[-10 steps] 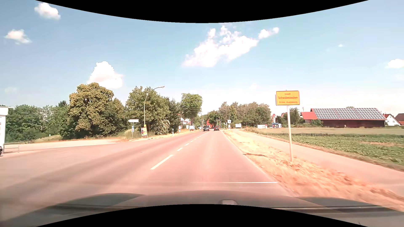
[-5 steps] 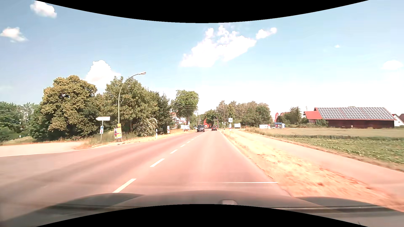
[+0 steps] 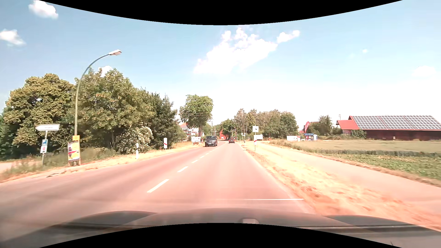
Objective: Follow the waypoints while adhering to traffic rules and regulations
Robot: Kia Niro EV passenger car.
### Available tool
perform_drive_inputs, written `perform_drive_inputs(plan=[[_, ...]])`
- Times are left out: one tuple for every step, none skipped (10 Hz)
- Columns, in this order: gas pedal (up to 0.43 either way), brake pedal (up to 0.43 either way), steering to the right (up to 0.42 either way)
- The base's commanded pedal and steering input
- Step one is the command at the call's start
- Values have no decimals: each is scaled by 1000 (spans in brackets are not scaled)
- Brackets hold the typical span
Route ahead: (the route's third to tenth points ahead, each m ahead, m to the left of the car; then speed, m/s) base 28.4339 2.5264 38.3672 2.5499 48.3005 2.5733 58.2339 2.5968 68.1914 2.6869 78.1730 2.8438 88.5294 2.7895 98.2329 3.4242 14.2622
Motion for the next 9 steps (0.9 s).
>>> perform_drive_inputs(plan=[[118,0,2],[118,0,1],[118,0,1],[118,0,1],[118,0,0],[118,0,1],[118,0,1],[110,0,1],[110,0,1]])
